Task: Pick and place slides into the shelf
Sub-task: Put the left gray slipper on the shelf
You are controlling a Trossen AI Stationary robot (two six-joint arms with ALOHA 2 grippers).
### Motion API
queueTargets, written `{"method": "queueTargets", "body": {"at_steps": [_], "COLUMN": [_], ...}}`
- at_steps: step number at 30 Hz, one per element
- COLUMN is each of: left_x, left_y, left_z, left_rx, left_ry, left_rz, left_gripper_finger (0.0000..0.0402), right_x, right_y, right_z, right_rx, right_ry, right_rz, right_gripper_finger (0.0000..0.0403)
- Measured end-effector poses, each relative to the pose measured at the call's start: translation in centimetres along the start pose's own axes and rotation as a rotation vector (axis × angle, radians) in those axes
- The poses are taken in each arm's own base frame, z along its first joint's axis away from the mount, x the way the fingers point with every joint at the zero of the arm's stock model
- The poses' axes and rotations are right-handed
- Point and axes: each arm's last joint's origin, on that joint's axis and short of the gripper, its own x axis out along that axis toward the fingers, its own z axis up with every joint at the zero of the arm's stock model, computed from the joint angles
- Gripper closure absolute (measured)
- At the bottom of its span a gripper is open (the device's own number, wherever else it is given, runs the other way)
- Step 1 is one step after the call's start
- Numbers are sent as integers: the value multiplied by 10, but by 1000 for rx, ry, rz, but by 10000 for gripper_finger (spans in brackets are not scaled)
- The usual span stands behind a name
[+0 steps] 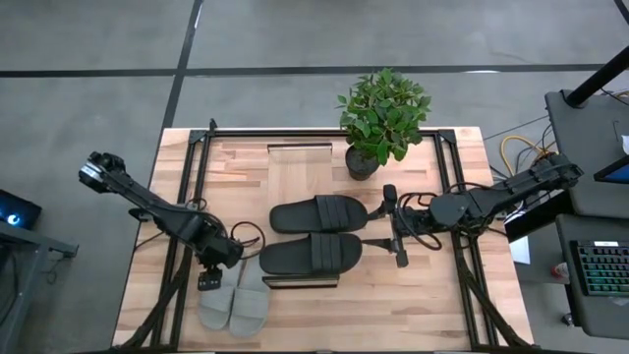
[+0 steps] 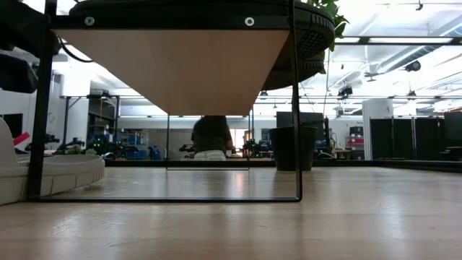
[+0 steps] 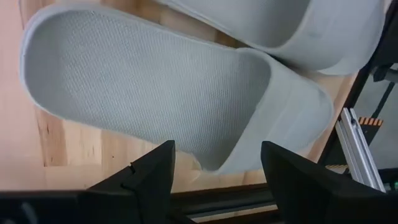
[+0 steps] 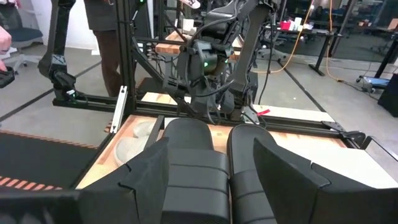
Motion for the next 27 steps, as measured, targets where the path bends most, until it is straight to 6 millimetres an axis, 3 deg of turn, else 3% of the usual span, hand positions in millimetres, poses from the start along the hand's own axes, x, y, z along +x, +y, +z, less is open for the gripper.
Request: {"method": "queueTargets", "body": {"at_steps": [12, 21, 27], "left_x": [5, 26, 34], "left_y": [-8, 4, 6], "left_z": [-4, -11, -12], "left_rx": [97, 83, 92], "left_ry": [-99, -38, -13], "left_rz": [-95, -37, -91], "left_gripper_finger": [203, 203, 203], "right_x": [0, 0, 0], "right_y": [0, 0, 0], "right_z": [0, 0, 0], "right_rx": [-2, -8, -4], "right_ry": [3, 2, 2], "right_rz": [0, 0, 0], "right_gripper_finger": [183, 184, 183]}}
